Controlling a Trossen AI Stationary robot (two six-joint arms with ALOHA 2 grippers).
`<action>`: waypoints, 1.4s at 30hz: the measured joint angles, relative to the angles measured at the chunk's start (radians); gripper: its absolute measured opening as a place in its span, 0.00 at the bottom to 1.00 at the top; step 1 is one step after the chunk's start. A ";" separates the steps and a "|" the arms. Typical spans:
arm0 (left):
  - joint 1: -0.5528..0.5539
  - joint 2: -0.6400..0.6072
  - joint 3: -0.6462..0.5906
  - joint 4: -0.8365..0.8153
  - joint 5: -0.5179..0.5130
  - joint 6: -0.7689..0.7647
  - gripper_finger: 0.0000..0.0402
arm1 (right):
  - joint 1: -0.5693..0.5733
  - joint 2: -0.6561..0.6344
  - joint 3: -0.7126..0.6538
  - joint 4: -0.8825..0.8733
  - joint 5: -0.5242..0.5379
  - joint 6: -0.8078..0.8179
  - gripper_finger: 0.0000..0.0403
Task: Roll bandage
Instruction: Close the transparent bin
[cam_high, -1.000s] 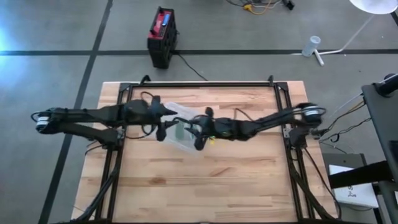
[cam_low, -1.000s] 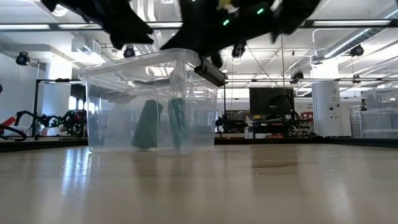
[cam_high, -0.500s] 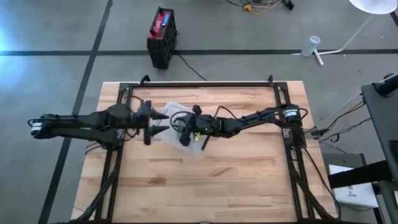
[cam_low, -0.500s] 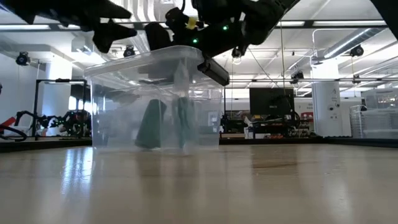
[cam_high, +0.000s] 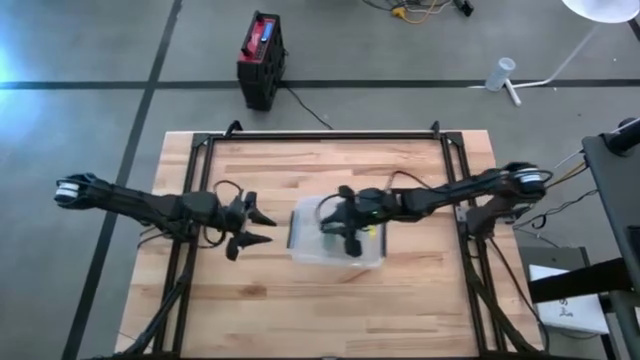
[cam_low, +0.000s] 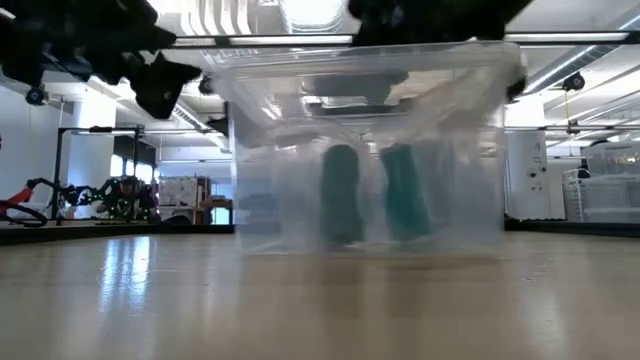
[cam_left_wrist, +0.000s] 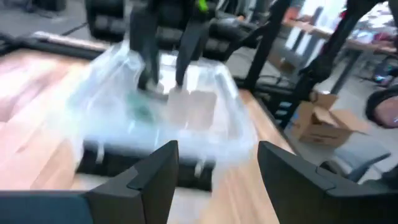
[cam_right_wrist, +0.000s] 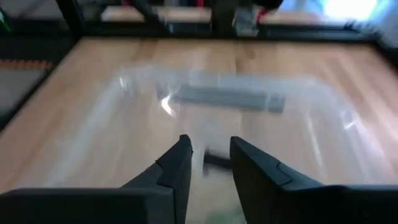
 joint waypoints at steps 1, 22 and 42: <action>-0.007 0.014 -0.006 0.007 -0.026 -0.003 0.53 | 0.000 -0.032 -0.029 0.031 0.002 0.005 0.25; -0.026 0.514 -0.109 0.383 -0.363 0.034 0.44 | 0.000 0.131 -0.089 0.390 0.059 0.077 0.01; -0.036 0.534 -0.041 0.578 -0.264 0.125 0.38 | 0.011 0.099 -0.092 0.218 0.092 0.024 0.02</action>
